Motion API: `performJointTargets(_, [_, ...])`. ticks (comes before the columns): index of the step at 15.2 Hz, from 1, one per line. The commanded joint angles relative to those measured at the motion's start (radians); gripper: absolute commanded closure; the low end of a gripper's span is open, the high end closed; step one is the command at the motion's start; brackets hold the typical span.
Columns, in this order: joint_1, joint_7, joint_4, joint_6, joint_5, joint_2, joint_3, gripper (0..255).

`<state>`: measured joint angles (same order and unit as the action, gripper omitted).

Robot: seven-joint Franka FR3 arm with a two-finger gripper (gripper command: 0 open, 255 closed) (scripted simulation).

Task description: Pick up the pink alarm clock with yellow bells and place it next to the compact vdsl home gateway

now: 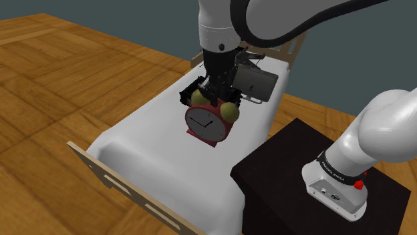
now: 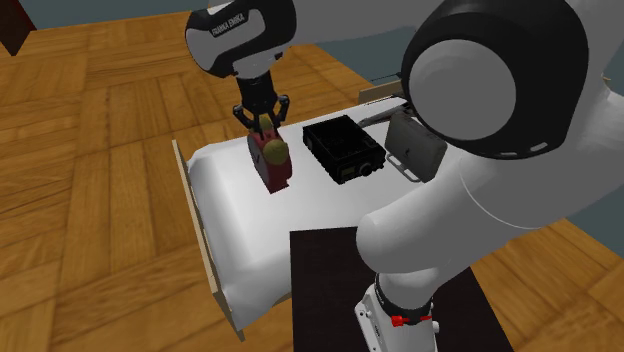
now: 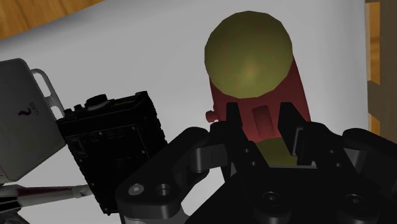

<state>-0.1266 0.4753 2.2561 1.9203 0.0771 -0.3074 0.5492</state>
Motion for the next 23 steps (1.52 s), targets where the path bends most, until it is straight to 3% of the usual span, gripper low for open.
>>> performJointTargets(1, [0.001,-0.005,-0.022,-0.027,0.001,-0.008,-0.005,255])
performJointTargets(17, [0.008,-0.023,-0.218,-0.243,-0.001,-0.030,-0.031,255])
performJointTargets(23, [0.037,-0.159,-0.135,-0.236,-0.009,-0.109,-0.133,255])
